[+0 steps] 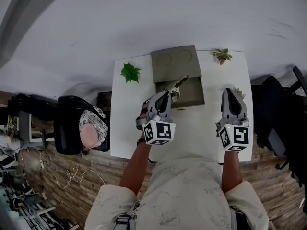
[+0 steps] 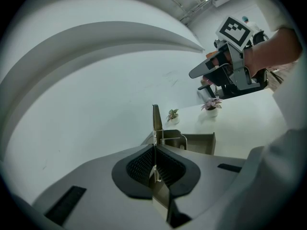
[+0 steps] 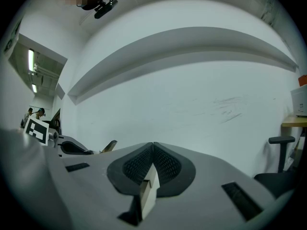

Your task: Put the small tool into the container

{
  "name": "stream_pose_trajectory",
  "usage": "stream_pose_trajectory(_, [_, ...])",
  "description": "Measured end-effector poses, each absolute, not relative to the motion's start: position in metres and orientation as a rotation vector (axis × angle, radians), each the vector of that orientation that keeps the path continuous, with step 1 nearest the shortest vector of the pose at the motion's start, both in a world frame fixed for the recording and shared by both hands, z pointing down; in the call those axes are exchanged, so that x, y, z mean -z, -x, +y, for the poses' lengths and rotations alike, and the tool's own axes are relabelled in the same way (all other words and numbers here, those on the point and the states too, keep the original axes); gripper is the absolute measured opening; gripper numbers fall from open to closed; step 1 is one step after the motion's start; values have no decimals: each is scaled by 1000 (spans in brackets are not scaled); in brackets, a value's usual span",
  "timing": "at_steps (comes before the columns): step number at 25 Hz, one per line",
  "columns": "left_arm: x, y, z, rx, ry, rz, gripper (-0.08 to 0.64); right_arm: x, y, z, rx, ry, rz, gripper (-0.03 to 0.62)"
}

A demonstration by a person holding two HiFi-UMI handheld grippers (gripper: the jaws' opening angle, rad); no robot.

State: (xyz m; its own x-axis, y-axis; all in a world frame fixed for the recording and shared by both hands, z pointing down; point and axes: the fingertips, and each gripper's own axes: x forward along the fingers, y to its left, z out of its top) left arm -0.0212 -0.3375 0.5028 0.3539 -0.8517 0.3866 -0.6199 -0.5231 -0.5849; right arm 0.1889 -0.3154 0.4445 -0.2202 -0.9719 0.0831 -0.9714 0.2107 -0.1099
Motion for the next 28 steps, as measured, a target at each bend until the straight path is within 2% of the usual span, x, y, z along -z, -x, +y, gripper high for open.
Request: stream_pose_trajectory(28, [-556,10,-341,1235,2232,1101,6,-451,-183,-318,222,1931,2499,17])
